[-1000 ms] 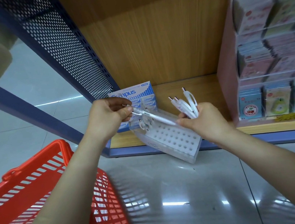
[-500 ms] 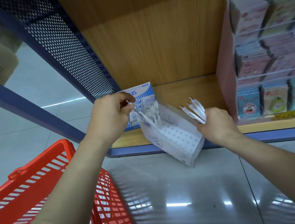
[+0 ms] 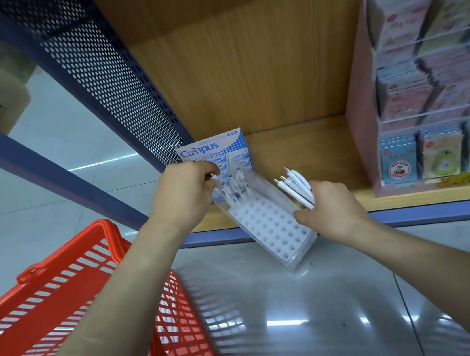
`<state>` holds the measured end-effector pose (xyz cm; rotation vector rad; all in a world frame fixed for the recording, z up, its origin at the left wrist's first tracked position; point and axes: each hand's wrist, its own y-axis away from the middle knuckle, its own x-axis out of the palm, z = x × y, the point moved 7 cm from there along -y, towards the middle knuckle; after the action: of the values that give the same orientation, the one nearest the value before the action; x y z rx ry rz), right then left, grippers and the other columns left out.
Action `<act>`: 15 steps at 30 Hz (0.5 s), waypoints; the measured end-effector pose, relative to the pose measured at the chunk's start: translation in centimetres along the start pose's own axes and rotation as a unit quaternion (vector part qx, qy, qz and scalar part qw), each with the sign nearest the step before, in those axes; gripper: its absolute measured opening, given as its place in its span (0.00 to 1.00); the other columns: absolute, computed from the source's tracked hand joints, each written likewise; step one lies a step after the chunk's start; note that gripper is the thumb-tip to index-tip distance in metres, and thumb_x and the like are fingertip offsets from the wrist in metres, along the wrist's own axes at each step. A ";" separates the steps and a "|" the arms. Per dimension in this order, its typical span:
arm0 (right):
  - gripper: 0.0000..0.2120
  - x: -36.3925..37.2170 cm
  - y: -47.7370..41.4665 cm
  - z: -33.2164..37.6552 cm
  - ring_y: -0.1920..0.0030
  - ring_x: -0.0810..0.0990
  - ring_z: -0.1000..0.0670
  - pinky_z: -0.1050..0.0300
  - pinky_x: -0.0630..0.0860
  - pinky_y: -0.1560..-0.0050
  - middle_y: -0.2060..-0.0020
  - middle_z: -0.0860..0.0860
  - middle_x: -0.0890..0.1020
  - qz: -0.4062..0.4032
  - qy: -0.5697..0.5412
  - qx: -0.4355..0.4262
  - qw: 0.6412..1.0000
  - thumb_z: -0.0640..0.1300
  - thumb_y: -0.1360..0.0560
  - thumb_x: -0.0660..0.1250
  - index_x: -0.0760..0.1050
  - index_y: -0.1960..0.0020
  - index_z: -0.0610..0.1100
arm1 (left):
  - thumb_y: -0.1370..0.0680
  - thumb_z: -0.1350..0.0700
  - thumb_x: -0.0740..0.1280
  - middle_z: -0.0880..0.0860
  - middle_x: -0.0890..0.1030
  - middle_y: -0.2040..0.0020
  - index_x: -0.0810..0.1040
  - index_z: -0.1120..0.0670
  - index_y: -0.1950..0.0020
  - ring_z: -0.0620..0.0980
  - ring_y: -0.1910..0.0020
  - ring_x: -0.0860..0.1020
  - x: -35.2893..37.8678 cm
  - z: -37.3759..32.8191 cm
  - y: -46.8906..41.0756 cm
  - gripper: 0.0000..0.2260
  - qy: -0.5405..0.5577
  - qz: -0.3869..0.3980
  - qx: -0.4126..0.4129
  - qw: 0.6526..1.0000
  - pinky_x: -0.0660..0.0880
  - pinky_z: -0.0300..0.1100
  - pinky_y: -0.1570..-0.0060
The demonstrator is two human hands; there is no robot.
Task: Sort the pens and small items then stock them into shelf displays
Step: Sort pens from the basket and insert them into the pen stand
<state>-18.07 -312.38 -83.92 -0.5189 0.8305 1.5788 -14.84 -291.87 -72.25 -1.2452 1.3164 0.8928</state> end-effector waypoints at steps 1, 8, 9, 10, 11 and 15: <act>0.13 -0.1 0.0 0.0 0.65 0.75 0.47 0.57 0.65 0.72 0.69 0.52 0.74 -0.003 -0.011 0.002 1.000 0.48 0.32 0.71 0.67 0.65 0.47 | 0.24 0.56 0.68 0.54 0.84 0.52 0.82 0.53 0.44 0.56 0.52 0.80 0.3 0.1 0.0 0.10 -0.001 0.004 -0.004 1.000 0.75 0.44 0.54; 0.14 -0.2 -0.2 0.3 0.69 0.78 0.47 0.52 0.76 0.68 0.67 0.47 0.78 -0.004 -0.056 0.008 0.998 0.50 0.30 0.72 0.72 0.60 0.41 | 0.25 0.58 0.68 0.55 0.84 0.57 0.84 0.53 0.49 0.58 0.54 0.79 1.8 0.8 0.7 0.07 -0.008 0.030 -0.009 0.999 0.74 0.45 0.56; 0.13 -0.1 -0.2 0.3 0.69 0.78 0.47 0.52 0.76 0.67 0.67 0.48 0.78 -0.003 -0.053 0.007 0.999 0.49 0.29 0.72 0.73 0.60 0.41 | 0.25 0.58 0.68 0.54 0.84 0.56 0.84 0.53 0.48 0.57 0.54 0.80 1.8 0.9 0.7 0.07 -0.001 0.029 -0.015 0.999 0.74 0.44 0.56; 0.11 -0.1 -0.3 0.3 0.69 0.78 0.48 0.52 0.77 0.67 0.66 0.48 0.79 -0.002 -0.056 0.007 0.998 0.49 0.28 0.72 0.74 0.59 0.42 | 0.24 0.57 0.68 0.54 0.85 0.56 0.84 0.53 0.48 0.57 0.54 0.80 1.8 1.1 0.6 0.08 0.004 0.030 -0.022 0.999 0.74 0.44 0.55; 0.11 -0.1 -0.3 0.2 0.69 0.78 0.48 0.52 0.78 0.67 0.66 0.48 0.79 -0.002 -0.062 0.008 0.998 0.48 0.28 0.71 0.74 0.58 0.42 | 0.24 0.57 0.68 0.54 0.85 0.56 0.84 0.52 0.48 0.57 0.54 0.80 1.8 1.2 0.6 0.08 0.007 0.030 -0.027 0.999 0.74 0.44 0.55; 0.09 -0.1 -0.3 0.1 0.69 0.78 0.48 0.51 0.79 0.67 0.66 0.48 0.78 -0.003 -0.071 0.009 0.997 0.47 0.28 0.71 0.75 0.58 0.42 | 0.24 0.58 0.68 0.53 0.85 0.55 0.84 0.53 0.48 0.56 0.54 0.80 2.0 1.3 0.4 0.07 0.007 0.036 -0.021 0.999 0.75 0.44 0.54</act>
<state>-17.76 -312.35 -83.78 -0.3917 0.7348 1.5814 -14.77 -290.89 -74.51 -1.2456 1.3678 0.9692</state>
